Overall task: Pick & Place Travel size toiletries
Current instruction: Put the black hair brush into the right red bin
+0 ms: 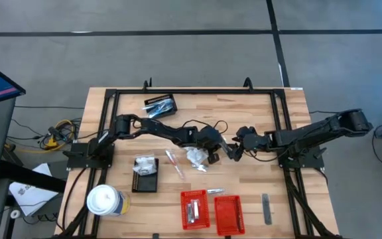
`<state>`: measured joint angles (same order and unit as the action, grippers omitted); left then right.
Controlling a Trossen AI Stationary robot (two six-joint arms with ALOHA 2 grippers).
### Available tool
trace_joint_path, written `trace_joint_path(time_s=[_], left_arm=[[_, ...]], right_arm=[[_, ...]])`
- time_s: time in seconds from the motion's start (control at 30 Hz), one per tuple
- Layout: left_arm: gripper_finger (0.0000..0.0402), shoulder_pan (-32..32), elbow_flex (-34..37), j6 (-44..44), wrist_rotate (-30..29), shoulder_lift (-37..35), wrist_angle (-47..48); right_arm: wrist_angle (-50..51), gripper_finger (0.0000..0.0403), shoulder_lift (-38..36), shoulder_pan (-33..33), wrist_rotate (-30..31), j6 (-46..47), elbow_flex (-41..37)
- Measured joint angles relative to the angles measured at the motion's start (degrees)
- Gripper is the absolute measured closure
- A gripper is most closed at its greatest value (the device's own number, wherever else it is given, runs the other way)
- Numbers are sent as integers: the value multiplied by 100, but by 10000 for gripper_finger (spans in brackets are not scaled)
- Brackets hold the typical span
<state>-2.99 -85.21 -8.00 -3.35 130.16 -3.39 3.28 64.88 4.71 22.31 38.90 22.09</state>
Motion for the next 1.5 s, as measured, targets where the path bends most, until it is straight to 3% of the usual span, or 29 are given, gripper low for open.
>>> trace_joint_path(time_s=[0.27, 0.87, 1.5], left_arm=[[401, -55, -288, 17, 16, 3, -167], [401, -63, -302, -112, -14, 270, 91], [401, 16, -208, 6, -71, 139, -416]], right_arm=[[153, 209, 0, 2, 6, 14, 0], [278, 210, 13, 4, 0, 246, -2], [366, 204, 15, 13, 11, 316, -2]])
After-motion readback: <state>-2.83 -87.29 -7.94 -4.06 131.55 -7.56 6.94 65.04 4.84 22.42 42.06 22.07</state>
